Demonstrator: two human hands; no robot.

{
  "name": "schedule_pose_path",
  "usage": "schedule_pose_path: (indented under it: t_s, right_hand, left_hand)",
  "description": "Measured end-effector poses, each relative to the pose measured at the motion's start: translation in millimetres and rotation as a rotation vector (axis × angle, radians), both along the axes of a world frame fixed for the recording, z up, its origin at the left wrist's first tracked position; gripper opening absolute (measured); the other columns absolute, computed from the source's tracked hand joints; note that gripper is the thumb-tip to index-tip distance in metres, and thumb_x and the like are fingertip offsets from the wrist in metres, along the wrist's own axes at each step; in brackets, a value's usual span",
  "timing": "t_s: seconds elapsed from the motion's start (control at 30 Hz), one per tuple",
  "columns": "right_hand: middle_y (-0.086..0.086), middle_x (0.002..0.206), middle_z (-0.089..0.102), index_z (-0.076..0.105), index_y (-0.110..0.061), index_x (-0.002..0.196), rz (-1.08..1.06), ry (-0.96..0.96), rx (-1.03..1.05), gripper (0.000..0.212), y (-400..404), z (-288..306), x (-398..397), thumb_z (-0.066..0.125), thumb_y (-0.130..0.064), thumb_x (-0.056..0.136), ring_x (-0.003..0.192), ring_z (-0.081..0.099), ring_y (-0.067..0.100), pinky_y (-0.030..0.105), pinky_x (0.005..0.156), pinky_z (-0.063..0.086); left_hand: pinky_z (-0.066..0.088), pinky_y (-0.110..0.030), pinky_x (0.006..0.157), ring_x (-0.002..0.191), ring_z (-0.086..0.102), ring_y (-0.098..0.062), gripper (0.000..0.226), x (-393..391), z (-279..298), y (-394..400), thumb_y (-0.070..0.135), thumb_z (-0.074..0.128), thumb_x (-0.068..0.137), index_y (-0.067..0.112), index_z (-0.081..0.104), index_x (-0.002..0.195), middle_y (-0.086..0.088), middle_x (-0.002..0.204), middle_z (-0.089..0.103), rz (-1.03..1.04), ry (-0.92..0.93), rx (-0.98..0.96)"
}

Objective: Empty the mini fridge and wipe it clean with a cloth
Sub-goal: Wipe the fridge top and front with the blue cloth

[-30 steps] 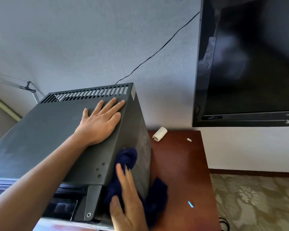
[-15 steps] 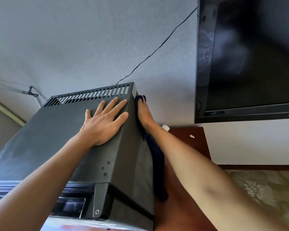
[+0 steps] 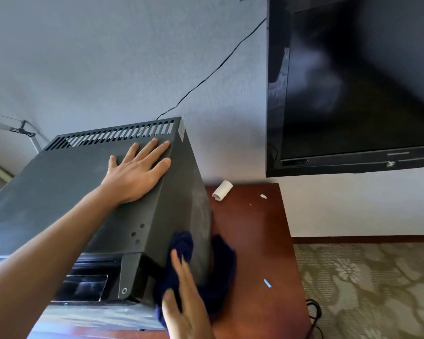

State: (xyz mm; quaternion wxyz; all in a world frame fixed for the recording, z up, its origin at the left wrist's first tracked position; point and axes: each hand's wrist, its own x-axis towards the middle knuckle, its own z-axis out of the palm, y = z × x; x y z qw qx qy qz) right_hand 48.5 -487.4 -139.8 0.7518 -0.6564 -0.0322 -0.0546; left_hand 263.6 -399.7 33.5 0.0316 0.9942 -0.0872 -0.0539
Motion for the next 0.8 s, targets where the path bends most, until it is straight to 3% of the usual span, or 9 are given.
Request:
schedule_pose_path:
  t_s: [0.07,0.13,0.2,0.33,0.47,0.53,0.63,0.73,0.8]
  right_hand:
    - [-0.017,0.156,0.037,0.046,-0.038,0.145,0.003,0.05,0.106,0.057,3,-3,0,0.053,-0.028,0.089,0.145,0.025,-0.007,0.012,0.115,0.014]
    - [-0.025,0.161,0.022,0.031,-0.044,0.15,0.024,0.028,-0.005,0.06,-1,-3,17,0.046,-0.043,0.092,0.148,0.012,-0.011,0.011,0.119,0.009]
    - [-0.03,0.161,0.015,0.023,-0.047,0.151,0.031,0.045,-0.002,0.052,-11,-4,50,0.04,-0.04,0.103,0.147,0.008,-0.015,0.011,0.12,0.007]
    - [-0.018,0.163,0.021,0.025,-0.041,0.154,-0.001,0.1,-0.007,0.046,-28,-11,168,0.038,-0.032,0.11,0.149,0.019,-0.004,0.025,0.125,0.013]
    - [-0.008,0.158,0.039,0.037,-0.034,0.153,0.005,0.244,-0.052,0.053,-45,-8,293,0.032,-0.055,0.105,0.142,0.038,0.011,0.04,0.123,0.026]
    - [-0.002,0.15,0.048,0.043,-0.033,0.145,-0.013,0.245,-0.078,0.049,-49,0,321,0.028,-0.056,0.105,0.135,0.047,0.019,0.037,0.119,0.03]
    - [-0.003,0.158,0.039,0.03,-0.03,0.156,0.022,0.263,-0.096,0.053,-54,4,325,0.022,-0.052,0.109,0.142,0.04,0.021,0.031,0.115,0.028]
    - [-0.006,0.159,0.034,0.028,-0.024,0.159,-0.009,0.185,-0.042,0.051,-50,0,298,0.028,-0.042,0.111,0.147,0.033,0.014,0.025,0.117,0.026]
    - [-0.013,0.158,0.027,0.028,-0.022,0.158,-0.032,0.138,0.034,0.048,-43,-12,256,0.034,-0.031,0.112,0.146,0.027,-0.001,0.012,0.116,0.02]
  left_hand:
    - [0.001,-0.067,0.122,0.16,-0.005,-0.02,0.076,-5,-2,-4,0.08,0.007,0.083,0.06,-0.004,0.156,0.024,0.17,-0.007,0.004,-0.004,0.011]
    - [0.002,-0.067,0.121,0.159,-0.006,-0.023,0.083,-10,-5,-8,0.078,0.02,0.081,0.057,-0.006,0.157,0.021,0.17,-0.008,-0.001,-0.009,0.042]
    - [0.003,-0.069,0.12,0.159,-0.008,-0.025,0.09,-13,-5,-9,0.073,0.03,0.077,0.057,-0.008,0.156,0.02,0.171,-0.009,-0.005,0.002,0.05]
    - [0.002,-0.07,0.12,0.158,-0.01,-0.027,0.089,-13,-3,-10,0.065,0.033,0.075,0.065,-0.012,0.151,0.018,0.171,-0.011,-0.023,0.006,0.061]
    - [-0.001,-0.07,0.12,0.158,-0.012,-0.026,0.083,-13,-6,-9,0.061,0.032,0.078,0.069,-0.013,0.148,0.017,0.171,-0.012,-0.033,-0.016,0.051]
    - [-0.002,-0.07,0.12,0.158,-0.013,-0.026,0.083,-13,-6,-9,0.061,0.032,0.079,0.068,-0.012,0.149,0.017,0.171,-0.013,-0.037,-0.019,0.051]
    - [-0.002,-0.07,0.12,0.158,-0.013,-0.026,0.083,-15,-4,-10,0.061,0.032,0.079,0.066,-0.01,0.15,0.017,0.171,-0.012,-0.038,-0.004,0.06]
    - [-0.001,-0.07,0.12,0.158,-0.011,-0.025,0.083,-14,-3,-12,0.06,0.033,0.079,0.065,-0.007,0.152,0.017,0.171,-0.009,-0.033,-0.004,0.055]
    - [0.0,-0.069,0.12,0.159,-0.01,-0.024,0.084,-14,-3,-13,0.061,0.032,0.078,0.064,-0.007,0.152,0.016,0.171,-0.009,-0.025,-0.006,0.062]
